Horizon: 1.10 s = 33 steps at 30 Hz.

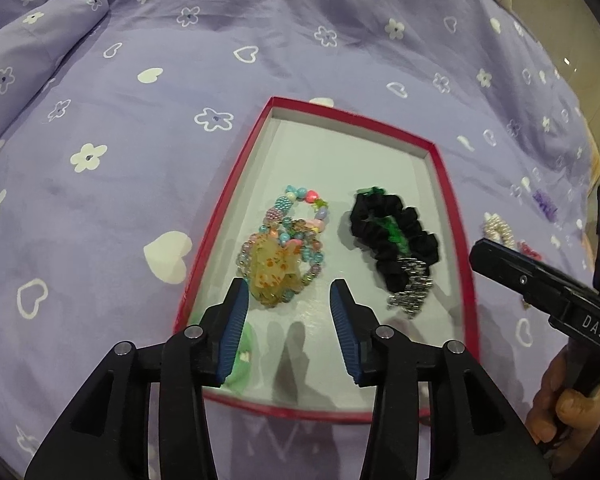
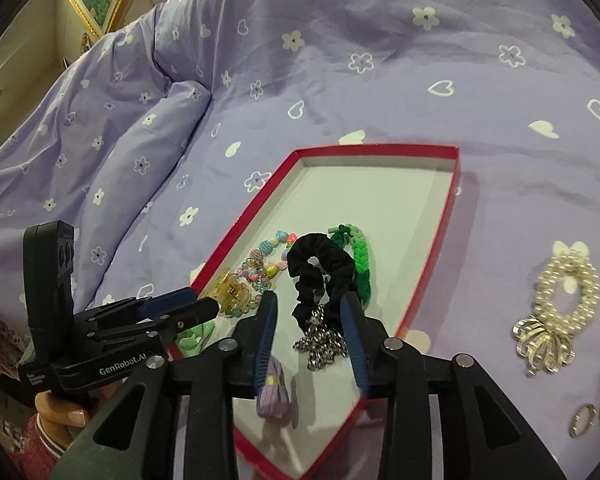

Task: Organize jewelry
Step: 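Move both open tools back to the watch and gold ring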

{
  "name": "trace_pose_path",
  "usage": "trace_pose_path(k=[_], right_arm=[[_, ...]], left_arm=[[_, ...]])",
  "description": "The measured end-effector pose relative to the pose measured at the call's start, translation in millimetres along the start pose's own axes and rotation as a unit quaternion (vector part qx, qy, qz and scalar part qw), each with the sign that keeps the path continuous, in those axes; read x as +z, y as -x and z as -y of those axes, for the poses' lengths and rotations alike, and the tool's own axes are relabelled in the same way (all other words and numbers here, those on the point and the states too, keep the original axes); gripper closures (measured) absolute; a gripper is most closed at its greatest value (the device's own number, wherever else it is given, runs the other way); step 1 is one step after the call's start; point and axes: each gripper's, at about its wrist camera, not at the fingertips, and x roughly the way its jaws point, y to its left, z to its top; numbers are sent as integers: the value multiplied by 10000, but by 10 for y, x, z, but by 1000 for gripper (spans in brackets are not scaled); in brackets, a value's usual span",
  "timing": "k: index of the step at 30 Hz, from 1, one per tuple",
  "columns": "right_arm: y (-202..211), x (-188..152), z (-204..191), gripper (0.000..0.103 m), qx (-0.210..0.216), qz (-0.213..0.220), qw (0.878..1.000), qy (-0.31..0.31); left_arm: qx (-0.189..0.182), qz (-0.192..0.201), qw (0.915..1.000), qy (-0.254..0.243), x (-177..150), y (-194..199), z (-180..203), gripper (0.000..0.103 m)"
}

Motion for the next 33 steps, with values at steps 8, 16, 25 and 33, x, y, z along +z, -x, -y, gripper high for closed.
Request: trace_pose_path(k=[8, 16, 25, 33], right_arm=[[453, -169, 170, 59, -137, 265, 9995, -131], [934, -435, 529, 59, -469, 452, 9970, -426], [1359, -655, 910, 59, -877, 659, 9912, -735], [1522, -795, 1253, 59, -1151, 725, 9856, -1006]], left_arm=[[-253, 81, 9996, 30, -129, 189, 215, 57], [-505, 73, 9983, -294, -206, 282, 629, 57], [-743, -37, 9944, -747, -293, 262, 1154, 55], [-832, -185, 9913, -999, -359, 168, 1468, 54]])
